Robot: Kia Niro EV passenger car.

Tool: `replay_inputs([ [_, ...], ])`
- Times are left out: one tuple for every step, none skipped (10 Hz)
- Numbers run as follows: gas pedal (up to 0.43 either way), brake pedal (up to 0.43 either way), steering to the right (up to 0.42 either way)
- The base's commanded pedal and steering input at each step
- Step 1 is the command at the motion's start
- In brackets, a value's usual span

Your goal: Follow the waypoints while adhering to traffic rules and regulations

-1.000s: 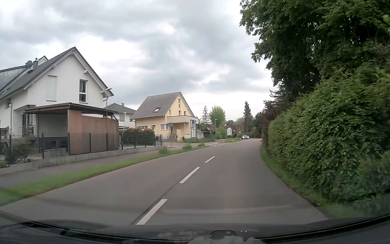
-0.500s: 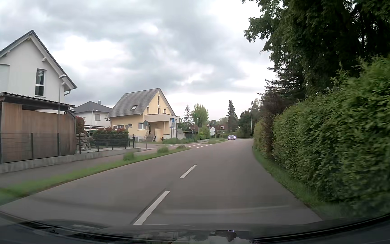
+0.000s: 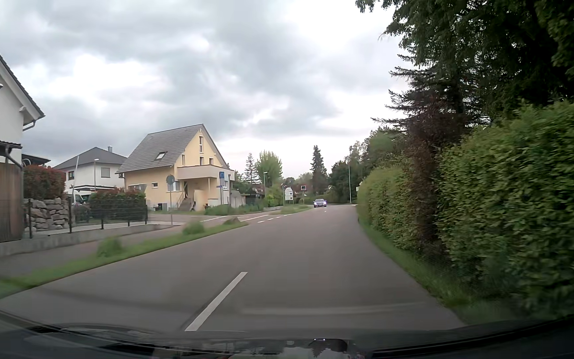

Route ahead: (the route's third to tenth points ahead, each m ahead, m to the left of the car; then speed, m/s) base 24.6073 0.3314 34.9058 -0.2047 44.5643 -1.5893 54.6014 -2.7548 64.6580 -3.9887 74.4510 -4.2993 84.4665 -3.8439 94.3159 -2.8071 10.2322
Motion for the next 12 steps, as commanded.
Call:
replay_inputs([
  [0.067,0.0,0.05],
  [0.067,0.0,0.048],
  [0.067,0.0,0.045],
  [0.067,0.0,0.044],
  [0.067,0.0,0.04],
  [0.067,0.0,0.038],
  [0.067,0.0,0.034],
  [0.067,0.0,0.03],
  [0.067,0.0,0.026],
  [0.067,0.0,0.021],
  [0.067,0.0,0.018],
  [0.067,0.0,0.016],
])
